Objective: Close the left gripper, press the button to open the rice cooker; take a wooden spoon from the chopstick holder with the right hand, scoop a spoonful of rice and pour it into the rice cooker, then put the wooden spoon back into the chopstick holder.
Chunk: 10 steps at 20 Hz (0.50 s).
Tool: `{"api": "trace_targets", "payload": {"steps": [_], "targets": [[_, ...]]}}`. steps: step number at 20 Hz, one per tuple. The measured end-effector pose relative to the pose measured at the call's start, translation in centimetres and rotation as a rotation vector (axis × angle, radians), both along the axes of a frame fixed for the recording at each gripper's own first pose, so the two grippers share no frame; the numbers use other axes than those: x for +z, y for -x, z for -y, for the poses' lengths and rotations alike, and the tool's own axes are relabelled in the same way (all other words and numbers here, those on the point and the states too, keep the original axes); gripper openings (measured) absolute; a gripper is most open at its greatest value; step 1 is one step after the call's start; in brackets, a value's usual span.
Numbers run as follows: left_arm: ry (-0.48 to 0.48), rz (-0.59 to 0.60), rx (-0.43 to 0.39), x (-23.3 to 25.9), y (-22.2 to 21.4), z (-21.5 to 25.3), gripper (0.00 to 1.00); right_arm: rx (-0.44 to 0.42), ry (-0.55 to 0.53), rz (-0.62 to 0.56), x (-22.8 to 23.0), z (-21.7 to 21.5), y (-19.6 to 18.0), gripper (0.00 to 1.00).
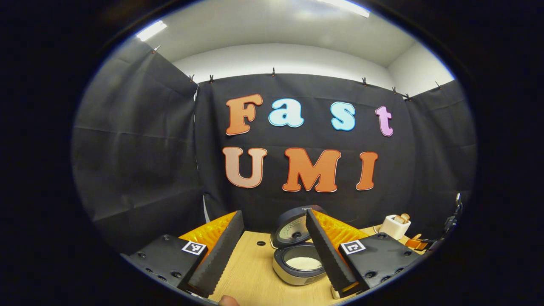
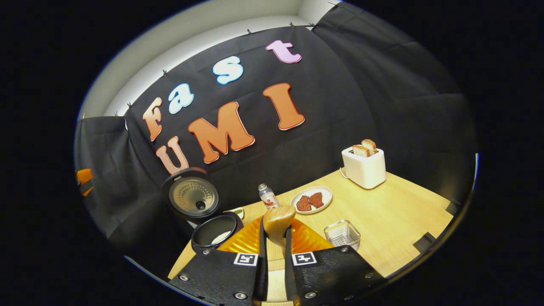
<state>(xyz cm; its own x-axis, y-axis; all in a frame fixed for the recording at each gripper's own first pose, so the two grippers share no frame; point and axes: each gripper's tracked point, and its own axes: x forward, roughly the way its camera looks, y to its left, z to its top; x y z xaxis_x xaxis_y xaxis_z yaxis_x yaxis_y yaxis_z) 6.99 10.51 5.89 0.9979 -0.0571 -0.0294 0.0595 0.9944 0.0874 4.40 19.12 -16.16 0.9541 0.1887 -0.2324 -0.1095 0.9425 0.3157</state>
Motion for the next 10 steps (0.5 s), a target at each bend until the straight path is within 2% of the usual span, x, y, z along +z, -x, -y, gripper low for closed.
{"api": "trace_targets", "payload": {"steps": [6,7,10], "targets": [[-0.020,-0.015,-0.002,-1.0,-0.2,-2.3,1.00,-0.024,0.163,-0.050,-5.3,-1.8,-0.1,0.15],[-0.023,-0.012,0.005,-1.2,-0.4,-2.8,0.97,-0.030,0.200,-0.054,-6.4,-2.0,-0.1,0.15],[-0.029,-0.032,0.013,-2.2,-0.4,-3.6,1.00,-0.038,0.290,-0.063,-8.5,-2.6,-0.4,0.15]]}}
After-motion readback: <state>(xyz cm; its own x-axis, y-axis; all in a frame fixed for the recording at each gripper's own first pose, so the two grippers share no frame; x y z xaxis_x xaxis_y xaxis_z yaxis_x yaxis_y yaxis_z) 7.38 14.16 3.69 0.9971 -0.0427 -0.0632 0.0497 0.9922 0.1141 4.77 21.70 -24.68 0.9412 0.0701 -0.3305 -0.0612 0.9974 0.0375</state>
